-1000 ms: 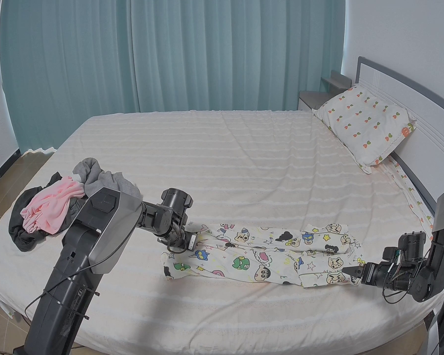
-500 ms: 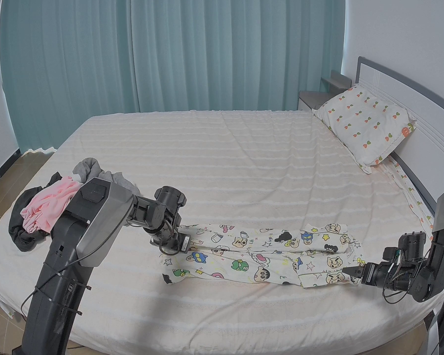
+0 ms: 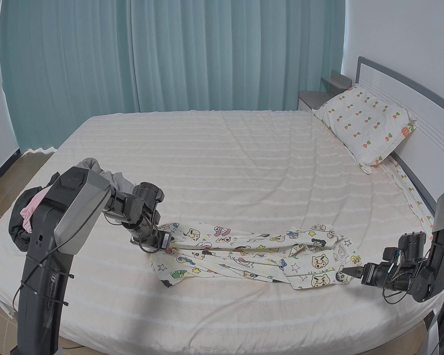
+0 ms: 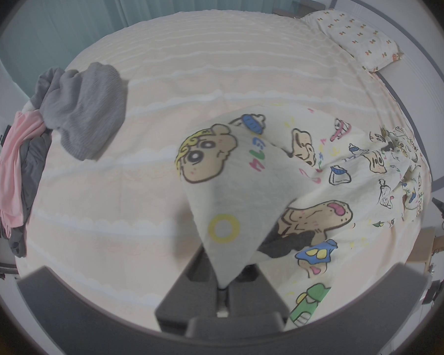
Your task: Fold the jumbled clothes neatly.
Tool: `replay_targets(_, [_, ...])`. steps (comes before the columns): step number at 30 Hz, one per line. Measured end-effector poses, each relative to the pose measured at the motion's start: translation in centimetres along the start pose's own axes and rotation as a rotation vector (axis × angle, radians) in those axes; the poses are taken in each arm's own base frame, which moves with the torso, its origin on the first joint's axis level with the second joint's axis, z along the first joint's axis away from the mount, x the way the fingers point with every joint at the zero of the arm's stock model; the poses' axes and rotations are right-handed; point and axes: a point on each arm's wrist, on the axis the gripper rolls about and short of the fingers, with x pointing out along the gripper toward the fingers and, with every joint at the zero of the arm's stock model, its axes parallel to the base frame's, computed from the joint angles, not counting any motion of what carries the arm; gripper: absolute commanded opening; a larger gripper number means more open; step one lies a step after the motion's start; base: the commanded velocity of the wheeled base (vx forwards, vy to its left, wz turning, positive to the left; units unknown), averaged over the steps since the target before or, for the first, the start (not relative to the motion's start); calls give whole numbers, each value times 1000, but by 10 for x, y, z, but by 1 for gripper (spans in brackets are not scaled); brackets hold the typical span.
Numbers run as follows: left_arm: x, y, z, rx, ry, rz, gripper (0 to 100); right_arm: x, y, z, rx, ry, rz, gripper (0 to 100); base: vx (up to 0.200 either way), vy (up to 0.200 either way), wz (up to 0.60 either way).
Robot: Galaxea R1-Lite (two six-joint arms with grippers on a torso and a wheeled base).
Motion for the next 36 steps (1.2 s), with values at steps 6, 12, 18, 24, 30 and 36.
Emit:
replay_targets(6, [-1, -1, 8, -1, -107, 3, 0, 0, 0, 0, 1, 0, 1, 100, 0, 0, 0])
replay_targets(12, [-7, -5, 11, 5, -134, 9, 0, 0, 0, 1, 4, -3, 0, 100, 0, 0, 0])
replay_targets(18, [-20, 4, 14, -13, -135, 18, 0, 0, -1, 1, 5, -4, 0, 100, 0, 0, 0])
replay_targets(24, [-33, 22, 18, -47, -152, 33, 0, 0, -1, 1, 4, -4, 0, 100, 0, 0, 0])
replay_targets(30, [-42, 37, 21, -74, -166, 47, 0, 0, -1, 1, 5, -4, 0, 100, 0, 0, 0])
replay_targets(36, [-52, 39, 21, -83, -153, 40, 0, 1, 0, 2, 5, -6, 1, 100, 0, 0, 0])
